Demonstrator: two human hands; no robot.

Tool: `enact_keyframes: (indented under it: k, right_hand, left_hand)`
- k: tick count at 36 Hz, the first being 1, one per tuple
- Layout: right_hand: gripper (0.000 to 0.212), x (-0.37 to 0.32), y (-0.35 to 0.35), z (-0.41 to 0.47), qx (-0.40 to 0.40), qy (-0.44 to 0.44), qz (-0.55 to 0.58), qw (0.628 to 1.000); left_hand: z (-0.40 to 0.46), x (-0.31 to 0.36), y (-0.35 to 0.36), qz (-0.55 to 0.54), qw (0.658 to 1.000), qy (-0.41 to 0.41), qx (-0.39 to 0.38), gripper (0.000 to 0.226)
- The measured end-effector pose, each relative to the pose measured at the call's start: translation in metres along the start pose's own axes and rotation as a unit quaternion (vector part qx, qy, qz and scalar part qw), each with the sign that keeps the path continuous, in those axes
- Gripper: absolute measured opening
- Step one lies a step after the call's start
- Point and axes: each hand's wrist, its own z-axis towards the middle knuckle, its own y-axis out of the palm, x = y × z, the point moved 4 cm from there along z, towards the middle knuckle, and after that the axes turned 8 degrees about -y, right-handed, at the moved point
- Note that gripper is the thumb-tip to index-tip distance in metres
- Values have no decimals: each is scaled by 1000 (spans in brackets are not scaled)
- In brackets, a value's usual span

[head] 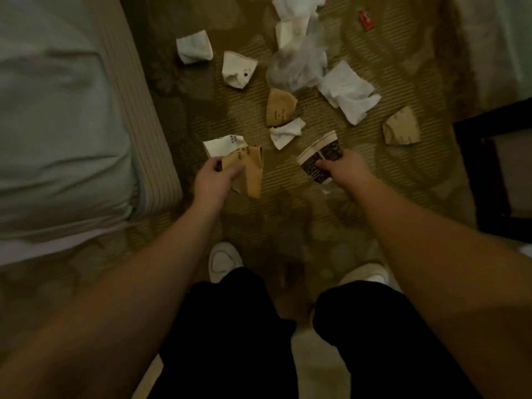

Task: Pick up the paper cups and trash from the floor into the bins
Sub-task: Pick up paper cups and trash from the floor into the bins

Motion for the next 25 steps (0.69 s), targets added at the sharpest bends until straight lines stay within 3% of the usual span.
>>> enact_keyframes:
  k: [5, 11, 17, 19, 25]
  right_hand:
    - [43, -51, -62, -78, 24, -29, -3, 999]
    - [42, -129, -127, -166, 23, -47, -8, 999]
    - [38, -200, -179, -242, 26, -67, -26, 997]
    - [37, -254, -230, -303, 29, -96, -13, 995]
    - [36, -290, -263, -338, 32, -123, -17, 992]
  left_hand:
    - [-86, 48, -29, -7, 1000, -14, -5, 39]
    - [-189, 122, -67, 3, 999, 32, -3, 32]
    - [-270, 190, -102, 10, 999, 51, 6, 35]
    - [-347, 238, -131, -30, 997, 66, 10, 34]
    - [-390, 275, -152, -52, 994, 87, 32, 44]
